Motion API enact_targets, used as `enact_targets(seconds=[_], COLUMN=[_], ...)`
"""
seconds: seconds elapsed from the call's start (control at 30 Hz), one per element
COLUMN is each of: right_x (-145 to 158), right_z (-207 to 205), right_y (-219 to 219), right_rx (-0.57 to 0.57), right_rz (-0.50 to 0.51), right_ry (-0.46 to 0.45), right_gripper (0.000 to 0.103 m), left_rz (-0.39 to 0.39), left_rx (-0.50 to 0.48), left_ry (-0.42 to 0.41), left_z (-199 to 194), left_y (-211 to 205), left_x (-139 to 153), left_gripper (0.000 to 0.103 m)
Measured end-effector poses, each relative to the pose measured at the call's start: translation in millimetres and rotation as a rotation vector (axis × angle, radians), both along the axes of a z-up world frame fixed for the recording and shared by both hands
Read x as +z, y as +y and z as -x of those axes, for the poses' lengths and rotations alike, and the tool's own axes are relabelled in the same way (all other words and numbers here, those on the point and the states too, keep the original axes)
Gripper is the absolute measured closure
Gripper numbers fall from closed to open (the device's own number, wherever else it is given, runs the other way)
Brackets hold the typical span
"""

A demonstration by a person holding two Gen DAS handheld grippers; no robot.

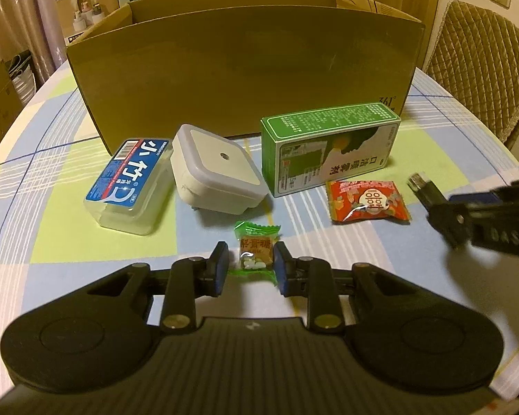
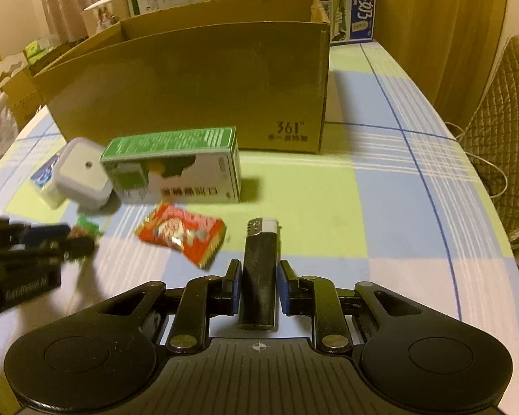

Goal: Organize objects
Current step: 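Grasp the green-wrapped candy with the left tool while the right tool grasps the black lighter, then lift the candy toward the box with the left tool while the right tool carries the lighter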

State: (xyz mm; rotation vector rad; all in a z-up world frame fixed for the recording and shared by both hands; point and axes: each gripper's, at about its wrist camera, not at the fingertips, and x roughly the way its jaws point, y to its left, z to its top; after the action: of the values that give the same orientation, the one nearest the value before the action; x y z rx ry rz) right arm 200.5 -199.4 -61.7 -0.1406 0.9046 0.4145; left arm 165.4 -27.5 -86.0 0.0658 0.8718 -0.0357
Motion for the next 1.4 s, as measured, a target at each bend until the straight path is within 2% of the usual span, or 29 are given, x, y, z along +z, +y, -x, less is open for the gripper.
enact_targets(seconds=[0.27,0.33,0.37,0.5,0.73,1.0,1.4], right_x=[-4,-5,-5,-2,29,71,108], right_z=[4,4,4,2,19,44,67], right_y=[6,6,6,1,-4,-3,4], right_rx=[0.013,0.003,-0.001,-0.025,-0.036,-0.028,-0.001], right_rz=[0.046,0.042,0.04,0.01,-0.049,-0.093,-0.146], right_ry=[-0.047,-0.047,-0.045,-0.025,-0.061,-0.109,-0.149], right_gripper=[0.084,0.084,0.084,0.084,0.084,0.084,0.084], left_rz=[0.006,0.003,0.004,-0.003,0.013,0.028,0.036], left_rx=[0.001,-0.009,-0.014,-0.024,-0.009,-0.004,-0.01], left_ry=[-0.003,0.0,0.005,0.007,-0.018,-0.055,-0.14], left_z=[-1,-1,-1,2,18,39,59], left_y=[1,0,0,-1,1,4,11], left_x=[-1,0,0,4,24,62,114], left_gripper=[0.08,0.082,0.086,0.087,0.087,0.087,0.087])
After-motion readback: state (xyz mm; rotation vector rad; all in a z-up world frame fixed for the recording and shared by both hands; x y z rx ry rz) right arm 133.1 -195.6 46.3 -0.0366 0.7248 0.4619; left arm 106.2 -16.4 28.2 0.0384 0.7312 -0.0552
